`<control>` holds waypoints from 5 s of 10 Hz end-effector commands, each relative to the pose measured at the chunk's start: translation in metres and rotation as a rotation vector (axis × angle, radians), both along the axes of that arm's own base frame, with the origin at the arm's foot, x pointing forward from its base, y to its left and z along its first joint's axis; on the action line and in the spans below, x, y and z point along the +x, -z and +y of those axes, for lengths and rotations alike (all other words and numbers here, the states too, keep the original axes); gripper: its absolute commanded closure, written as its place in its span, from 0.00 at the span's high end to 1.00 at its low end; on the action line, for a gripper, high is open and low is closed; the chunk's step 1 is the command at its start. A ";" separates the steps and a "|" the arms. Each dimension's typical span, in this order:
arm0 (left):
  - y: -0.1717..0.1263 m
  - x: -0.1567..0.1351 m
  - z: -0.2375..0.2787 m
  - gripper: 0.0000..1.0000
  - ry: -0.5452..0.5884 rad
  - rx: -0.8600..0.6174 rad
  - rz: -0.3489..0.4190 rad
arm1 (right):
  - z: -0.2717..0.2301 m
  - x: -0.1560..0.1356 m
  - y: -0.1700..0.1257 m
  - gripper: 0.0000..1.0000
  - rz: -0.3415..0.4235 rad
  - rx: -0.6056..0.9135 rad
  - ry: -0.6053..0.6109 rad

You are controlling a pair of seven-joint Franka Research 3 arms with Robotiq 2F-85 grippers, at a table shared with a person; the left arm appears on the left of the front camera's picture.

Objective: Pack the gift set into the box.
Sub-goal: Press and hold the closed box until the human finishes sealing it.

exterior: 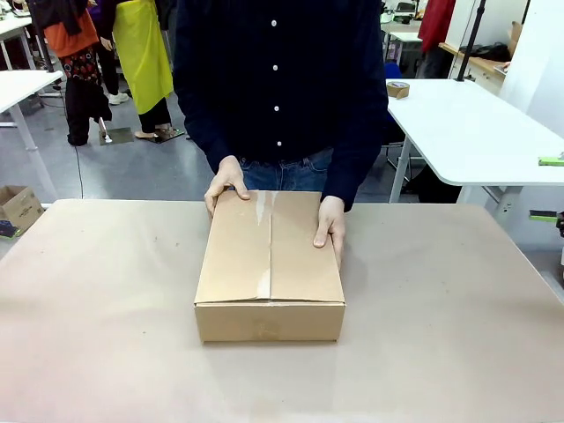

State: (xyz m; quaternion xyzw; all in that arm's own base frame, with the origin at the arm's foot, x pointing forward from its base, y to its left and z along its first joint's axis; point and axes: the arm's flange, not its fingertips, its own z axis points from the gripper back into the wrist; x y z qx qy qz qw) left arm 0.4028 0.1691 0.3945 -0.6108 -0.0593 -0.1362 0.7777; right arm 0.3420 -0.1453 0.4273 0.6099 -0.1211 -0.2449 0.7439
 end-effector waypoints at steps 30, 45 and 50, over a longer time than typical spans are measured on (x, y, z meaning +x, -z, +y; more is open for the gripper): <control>0.099 0.086 -0.352 1.00 0.317 -0.079 -1.442 | 0.360 0.145 0.150 1.00 -1.672 -0.447 -0.732; 0.102 0.089 -0.346 1.00 0.293 -0.048 -1.378 | 0.357 0.147 0.146 1.00 -1.650 -0.443 -0.756; 0.102 0.089 -0.346 1.00 0.293 -0.048 -1.378 | 0.357 0.147 0.146 1.00 -1.650 -0.443 -0.756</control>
